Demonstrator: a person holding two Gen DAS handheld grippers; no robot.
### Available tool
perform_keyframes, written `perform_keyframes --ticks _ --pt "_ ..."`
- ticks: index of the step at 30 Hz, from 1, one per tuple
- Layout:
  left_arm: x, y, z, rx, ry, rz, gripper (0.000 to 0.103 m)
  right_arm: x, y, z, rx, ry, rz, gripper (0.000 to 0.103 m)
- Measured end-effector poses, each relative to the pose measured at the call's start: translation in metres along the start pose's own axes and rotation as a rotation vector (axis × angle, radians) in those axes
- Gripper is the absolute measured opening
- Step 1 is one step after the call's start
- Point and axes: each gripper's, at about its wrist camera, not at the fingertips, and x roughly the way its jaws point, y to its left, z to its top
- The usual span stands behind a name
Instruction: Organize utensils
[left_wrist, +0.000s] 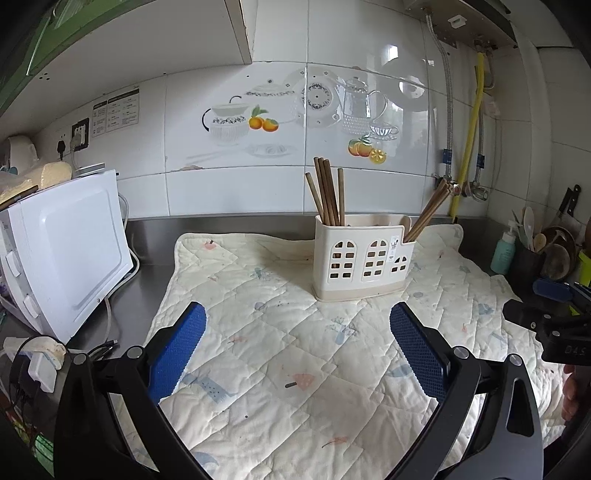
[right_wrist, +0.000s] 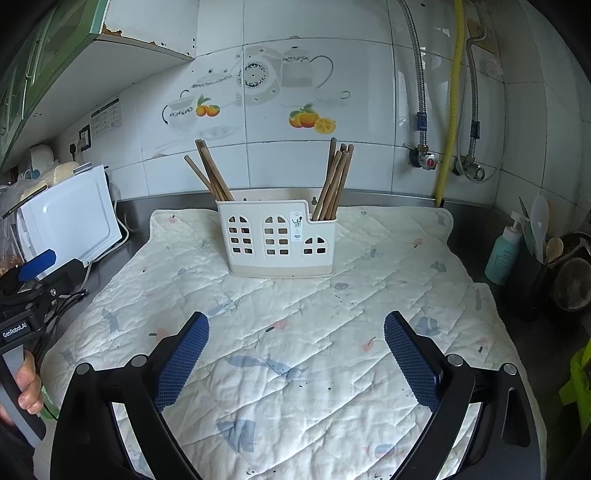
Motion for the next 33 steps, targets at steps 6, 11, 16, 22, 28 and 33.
perform_keyframes --ticks 6,11,16,22,28,33 --pt "-0.001 -0.002 -0.005 0.011 0.016 -0.004 0.099 -0.002 0.001 -0.005 -0.007 0.004 -0.028 0.093" --pt "0.001 -0.002 -0.011 0.0 0.042 -0.018 0.099 -0.001 0.0 -0.009 -0.004 0.013 -0.029 0.093" --pt "0.003 -0.005 -0.014 0.011 0.055 -0.008 0.099 0.0 0.001 -0.01 -0.002 0.017 -0.027 0.093" --pt "0.005 -0.004 -0.016 0.007 0.069 -0.003 0.099 0.001 0.001 -0.01 -0.005 0.021 -0.026 0.093" --pt "0.007 -0.004 -0.017 0.002 0.079 -0.005 0.099 0.002 0.002 -0.011 -0.005 0.024 -0.022 0.093" --pt "0.01 -0.006 -0.018 0.007 0.088 -0.007 0.099 0.004 0.001 -0.012 -0.003 0.029 -0.021 0.093"
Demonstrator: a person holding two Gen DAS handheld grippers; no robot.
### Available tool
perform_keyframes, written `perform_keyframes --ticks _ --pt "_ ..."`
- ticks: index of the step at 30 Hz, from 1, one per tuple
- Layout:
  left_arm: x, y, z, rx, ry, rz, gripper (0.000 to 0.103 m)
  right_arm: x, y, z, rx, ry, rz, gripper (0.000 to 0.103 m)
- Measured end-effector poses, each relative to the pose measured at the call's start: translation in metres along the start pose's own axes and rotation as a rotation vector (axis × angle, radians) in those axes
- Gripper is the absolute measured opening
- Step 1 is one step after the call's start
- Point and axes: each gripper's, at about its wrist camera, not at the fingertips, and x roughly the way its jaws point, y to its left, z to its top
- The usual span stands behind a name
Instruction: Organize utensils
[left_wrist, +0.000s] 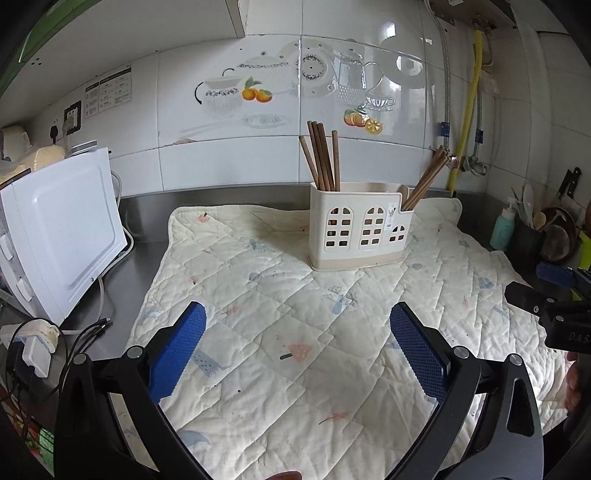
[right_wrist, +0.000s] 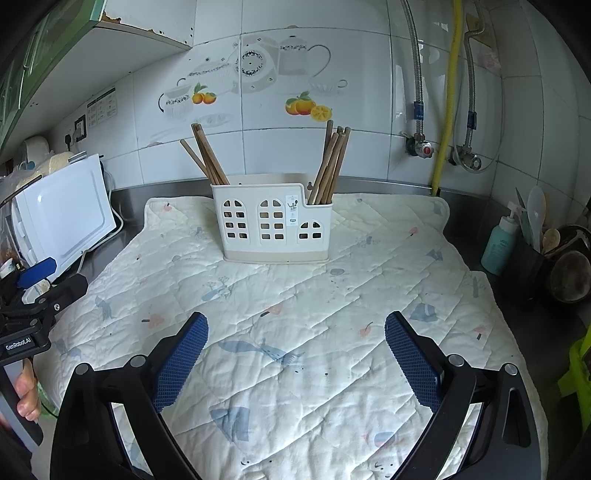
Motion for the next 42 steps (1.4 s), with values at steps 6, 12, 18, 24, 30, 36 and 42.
perform_keyframes --ticks 6,12,18,24,30,36,42 --pt "0.0021 -0.0012 -0.0011 -0.003 0.007 -0.003 0.099 0.0003 0.0001 -0.0001 -0.002 0.002 0.0 0.093" --pt "0.0028 -0.0009 -0.0018 -0.006 0.012 -0.003 0.099 0.0016 0.0021 0.0005 -0.009 0.005 0.004 0.093" --pt "0.0034 0.0001 -0.0025 -0.01 0.016 -0.001 0.099 0.0019 0.0026 0.0008 -0.012 0.006 0.003 0.093" --pt "0.004 0.0018 -0.003 -0.014 0.018 0.002 0.099 0.0024 0.003 0.0009 -0.012 0.006 0.004 0.093" --pt "0.0042 0.0049 -0.0029 -0.022 0.018 0.007 0.099 0.0029 0.0039 0.0009 -0.016 0.007 0.004 0.093" --pt "0.0047 0.0055 -0.0029 -0.027 0.019 0.007 0.099 0.0032 0.0034 0.0007 -0.016 0.009 0.002 0.093" --pt "0.0049 0.0057 -0.0034 -0.027 0.018 0.005 0.099 0.0039 0.0033 0.0003 -0.018 0.011 0.002 0.093"
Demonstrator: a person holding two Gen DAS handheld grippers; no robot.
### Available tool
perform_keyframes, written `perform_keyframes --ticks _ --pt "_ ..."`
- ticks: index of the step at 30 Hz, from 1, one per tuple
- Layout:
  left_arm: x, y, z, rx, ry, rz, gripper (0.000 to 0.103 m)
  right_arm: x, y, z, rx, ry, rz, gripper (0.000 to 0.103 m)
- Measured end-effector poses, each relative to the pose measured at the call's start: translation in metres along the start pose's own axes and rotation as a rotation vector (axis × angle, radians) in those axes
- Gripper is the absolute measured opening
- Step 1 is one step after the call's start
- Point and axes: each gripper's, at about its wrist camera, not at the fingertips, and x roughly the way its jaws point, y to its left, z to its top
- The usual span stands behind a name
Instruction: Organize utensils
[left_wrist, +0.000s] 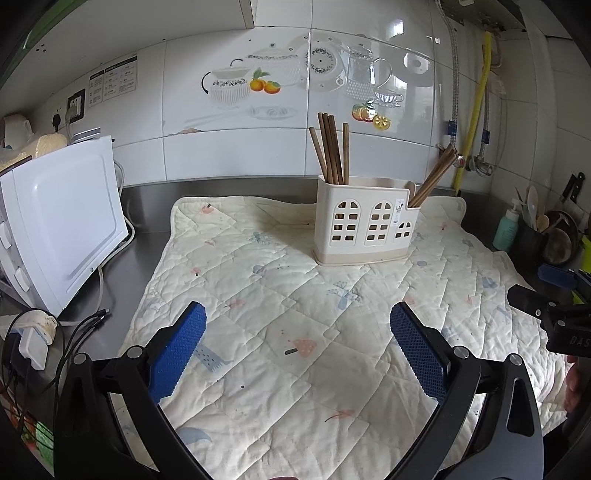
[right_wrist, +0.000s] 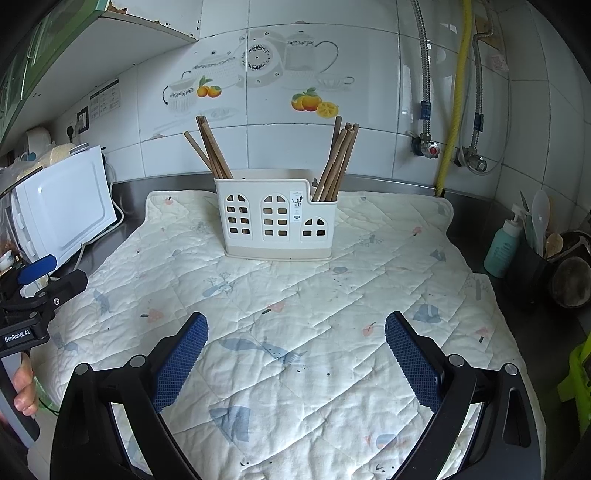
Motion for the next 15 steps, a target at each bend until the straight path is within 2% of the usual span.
perform_keyframes --ticks 15 --pt "0.0012 0.0008 -0.0008 -0.008 0.008 0.002 0.099 0.0023 -0.0006 -0.0019 -0.001 0.005 0.005 0.094"
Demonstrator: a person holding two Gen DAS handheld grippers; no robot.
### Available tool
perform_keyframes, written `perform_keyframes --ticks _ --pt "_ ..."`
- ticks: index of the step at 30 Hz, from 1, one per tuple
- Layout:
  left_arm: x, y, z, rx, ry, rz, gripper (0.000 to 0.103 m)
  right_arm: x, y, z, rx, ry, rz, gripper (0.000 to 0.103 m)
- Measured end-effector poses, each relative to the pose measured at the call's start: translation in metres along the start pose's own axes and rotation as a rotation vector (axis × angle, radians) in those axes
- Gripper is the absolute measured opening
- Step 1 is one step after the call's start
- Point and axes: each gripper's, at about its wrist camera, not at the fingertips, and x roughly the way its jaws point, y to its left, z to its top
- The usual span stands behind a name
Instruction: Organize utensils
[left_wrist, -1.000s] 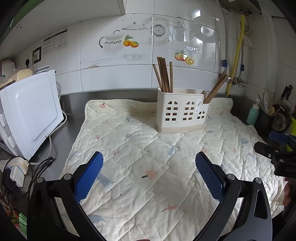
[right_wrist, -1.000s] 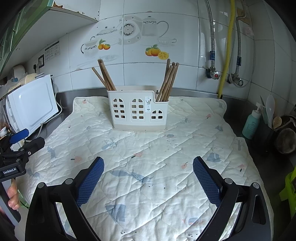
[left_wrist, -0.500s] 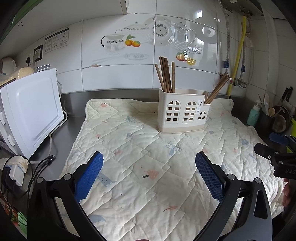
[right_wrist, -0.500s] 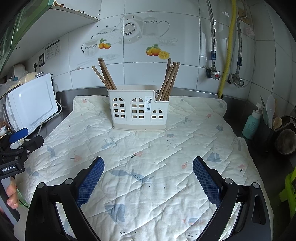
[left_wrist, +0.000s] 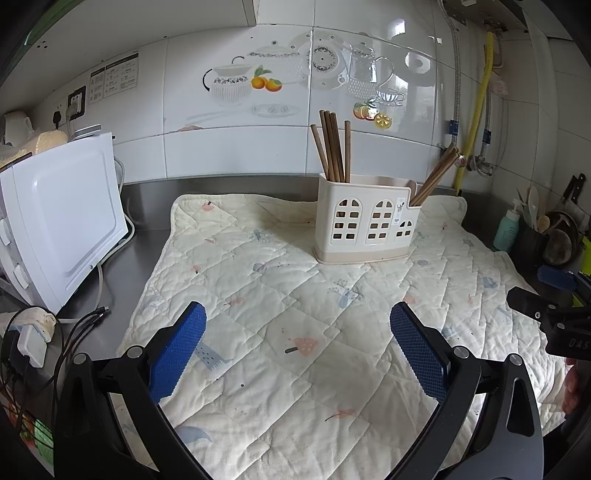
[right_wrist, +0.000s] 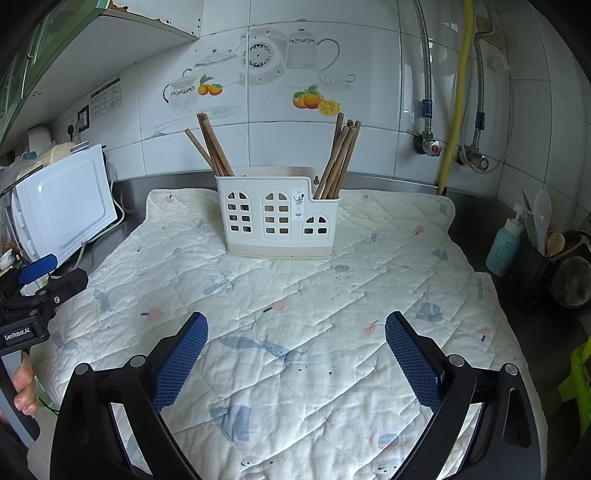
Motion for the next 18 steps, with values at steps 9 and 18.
perform_keyframes --ticks 9,18 --pt "-0.0009 0.0014 -0.0005 -0.009 -0.006 -0.006 0.099 0.0004 0.0008 -0.0005 -0.006 -0.003 0.003 0.094" --pt "0.0011 0.0014 -0.0014 -0.012 0.007 -0.02 0.099 0.0007 0.0008 -0.001 -0.008 0.002 0.006 0.094"
